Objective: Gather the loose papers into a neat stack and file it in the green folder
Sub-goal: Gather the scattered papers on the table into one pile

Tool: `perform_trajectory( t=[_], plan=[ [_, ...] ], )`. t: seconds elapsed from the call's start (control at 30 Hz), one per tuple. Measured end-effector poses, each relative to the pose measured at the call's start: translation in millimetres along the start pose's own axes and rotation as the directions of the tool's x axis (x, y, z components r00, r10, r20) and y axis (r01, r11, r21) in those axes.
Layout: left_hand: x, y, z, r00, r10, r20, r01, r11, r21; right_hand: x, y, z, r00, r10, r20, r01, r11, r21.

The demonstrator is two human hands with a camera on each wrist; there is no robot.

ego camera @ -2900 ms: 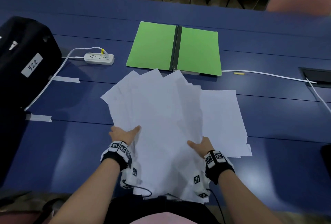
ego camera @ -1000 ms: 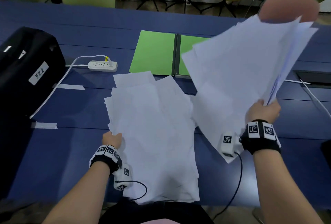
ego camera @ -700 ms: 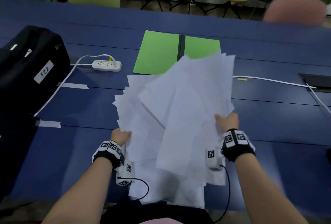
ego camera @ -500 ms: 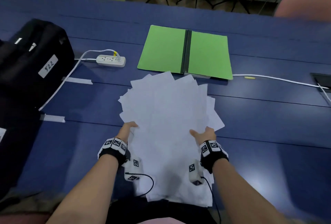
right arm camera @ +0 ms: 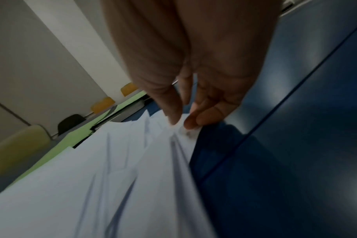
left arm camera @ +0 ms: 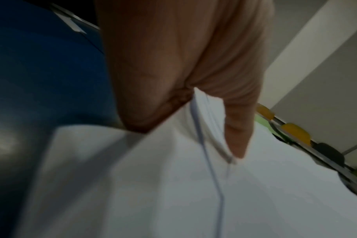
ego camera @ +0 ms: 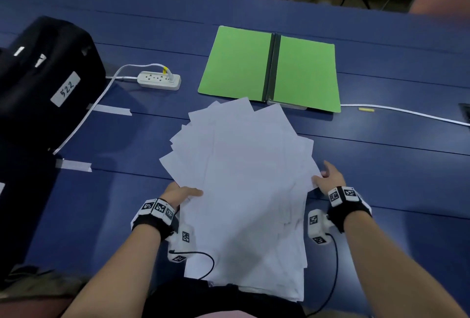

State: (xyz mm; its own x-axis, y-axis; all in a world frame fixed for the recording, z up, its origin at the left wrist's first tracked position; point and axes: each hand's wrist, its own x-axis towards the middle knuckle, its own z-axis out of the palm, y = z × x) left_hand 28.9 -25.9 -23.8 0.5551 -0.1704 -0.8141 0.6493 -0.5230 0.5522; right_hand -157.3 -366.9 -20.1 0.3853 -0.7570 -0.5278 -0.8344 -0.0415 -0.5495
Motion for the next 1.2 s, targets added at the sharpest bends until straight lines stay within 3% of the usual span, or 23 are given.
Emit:
perform_trajectory(
  t=[0.13, 0.23, 0.33, 0.4, 0.53, 0.6, 0.7, 0.77, 0.8, 0.9, 0.97, 1.03, 1.1, 1.2],
  plan=[
    [6, -4, 2, 0.999, -0.004, 0.036, 0.005, 1.000, -0.008, -6, -6, 4, 0.994, -0.095, 0.045, 0.102, 0.978, -0.182],
    [2, 4, 13, 0.989, -0.003, -0.149, 0.013, 0.998, 0.066, -14, -10, 13, 0.993, -0.073, 0.093, 0.096, 0.957, -0.273],
    [1, 7, 21, 0.969, -0.007, -0.247, 0.045, 0.988, 0.147, -16, -14, 3, 0.954, -0.018, 0.299, 0.117, 0.942, -0.316],
    [2, 3, 19, 0.976, -0.012, -0.216, 0.031, 0.996, 0.087, -17, -15, -8, 0.938, 0.000, 0.346, 0.125, 0.933, -0.339],
    [5, -12, 2, 0.995, -0.104, -0.013, 0.101, 0.986, -0.133, -18, -1, -10, 0.985, -0.003, 0.175, 0.059, 0.947, -0.316],
    [4, -12, -7, 0.995, -0.101, 0.010, 0.101, 0.983, -0.153, -23, 4, 0, 0.954, 0.017, 0.298, 0.075, 0.953, -0.295],
    [4, -8, -11, 0.998, -0.047, -0.039, 0.043, 0.994, -0.101, -39, 6, 13, 0.838, -0.009, 0.545, 0.224, 0.917, -0.329],
    [1, -5, -6, 0.999, -0.024, -0.044, 0.022, 0.999, -0.040, -47, 8, 21, 0.818, 0.008, 0.575, 0.213, 0.925, -0.315],
    [-1, -2, -3, 0.999, -0.016, -0.043, 0.015, 1.000, -0.009, -47, 8, 24, 0.837, -0.006, 0.547, 0.207, 0.929, -0.307],
    [-6, 7, 9, 0.986, 0.046, -0.161, -0.031, 0.995, 0.097, -46, 7, 25, 0.963, -0.105, 0.248, 0.149, 0.974, -0.168],
    [-3, 7, 14, 0.977, 0.079, -0.198, -0.058, 0.992, 0.111, -49, 1, 20, 0.995, -0.091, 0.035, 0.090, 0.996, 0.026],
    [-3, 7, 20, 0.982, 0.106, -0.154, -0.089, 0.990, 0.112, -50, 0, 19, 0.998, -0.052, 0.022, 0.045, 0.968, 0.246],
    [-5, 9, 23, 0.991, 0.128, -0.030, -0.122, 0.982, 0.144, -50, 4, 19, 0.998, -0.004, 0.063, -0.023, 0.906, 0.422],
    [-14, 20, 25, 0.982, 0.169, 0.082, -0.179, 0.973, 0.145, -43, 13, 20, 0.982, 0.115, 0.147, -0.179, 0.809, 0.560]
  ],
)
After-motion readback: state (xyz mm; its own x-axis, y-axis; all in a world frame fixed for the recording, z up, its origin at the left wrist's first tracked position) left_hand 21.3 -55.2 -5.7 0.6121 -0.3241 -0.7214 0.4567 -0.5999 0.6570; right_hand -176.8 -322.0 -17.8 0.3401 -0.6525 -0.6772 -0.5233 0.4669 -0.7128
